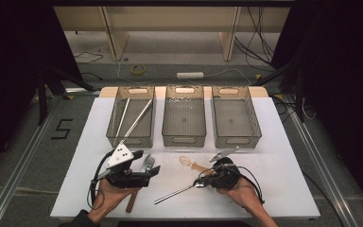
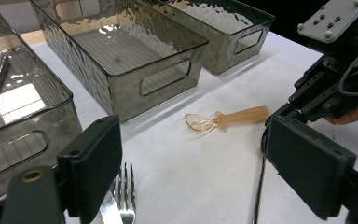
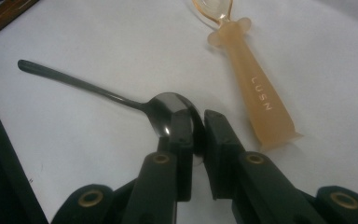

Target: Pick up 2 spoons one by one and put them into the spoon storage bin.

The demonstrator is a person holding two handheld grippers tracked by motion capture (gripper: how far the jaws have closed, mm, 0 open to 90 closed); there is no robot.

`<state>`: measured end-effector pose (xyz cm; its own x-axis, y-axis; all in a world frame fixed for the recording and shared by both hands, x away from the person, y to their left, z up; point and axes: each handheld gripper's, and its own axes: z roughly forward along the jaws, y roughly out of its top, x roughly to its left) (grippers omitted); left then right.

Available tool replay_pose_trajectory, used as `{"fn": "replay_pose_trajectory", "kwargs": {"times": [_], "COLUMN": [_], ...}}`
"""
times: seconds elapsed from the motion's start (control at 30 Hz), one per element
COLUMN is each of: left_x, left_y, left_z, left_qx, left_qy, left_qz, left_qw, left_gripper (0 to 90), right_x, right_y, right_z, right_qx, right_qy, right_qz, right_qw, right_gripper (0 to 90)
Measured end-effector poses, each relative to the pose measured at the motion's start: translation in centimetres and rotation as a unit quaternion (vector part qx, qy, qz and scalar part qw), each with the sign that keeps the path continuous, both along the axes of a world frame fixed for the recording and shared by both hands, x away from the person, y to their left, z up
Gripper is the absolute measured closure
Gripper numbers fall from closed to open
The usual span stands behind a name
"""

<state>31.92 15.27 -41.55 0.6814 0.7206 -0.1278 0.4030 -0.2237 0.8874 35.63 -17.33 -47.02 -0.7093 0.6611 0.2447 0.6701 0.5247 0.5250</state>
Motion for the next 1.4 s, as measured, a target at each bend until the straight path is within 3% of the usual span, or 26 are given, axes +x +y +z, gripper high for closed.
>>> {"fn": "replay_pose_trajectory", "kwargs": {"times": [0.13, 0.43, 0.73, 1.07, 1.4], "left_x": [0.0, -0.1, 0.0, 0.0, 0.0], "left_y": [0.0, -0.1, -0.1, -0.1, 0.1], "left_z": [0.0, -0.1, -0.1, -0.1, -0.1], "left_qx": [0.001, 0.007, 0.008, 0.004, -0.001], "left_qy": [0.000, 0.003, 0.003, 0.002, 0.001], "left_qz": [-0.001, -0.007, -0.008, -0.005, -0.001], "left_qw": [1.0000, 0.9999, 0.9999, 1.0000, 1.0000], "left_gripper": [17.8, 17.8, 17.8, 17.8, 17.8], "right_x": [-0.1, -0.3, -0.3, 0.4, 2.5], "right_y": [-0.1, -1.1, -2.2, -3.7, -4.9], "right_z": [0.1, 1.5, 2.7, 4.9, 8.2], "right_qx": [0.006, 0.048, 0.054, 0.075, 0.096], "right_qy": [0.005, -0.003, -0.023, -0.059, -0.104], "right_qz": [0.005, 0.023, 0.020, 0.000, -0.032], "right_qw": [1.0000, 0.9986, 0.9981, 0.9954, 0.9894], "right_gripper": [84.6, 89.0, 89.4, 89.5, 89.5]}}
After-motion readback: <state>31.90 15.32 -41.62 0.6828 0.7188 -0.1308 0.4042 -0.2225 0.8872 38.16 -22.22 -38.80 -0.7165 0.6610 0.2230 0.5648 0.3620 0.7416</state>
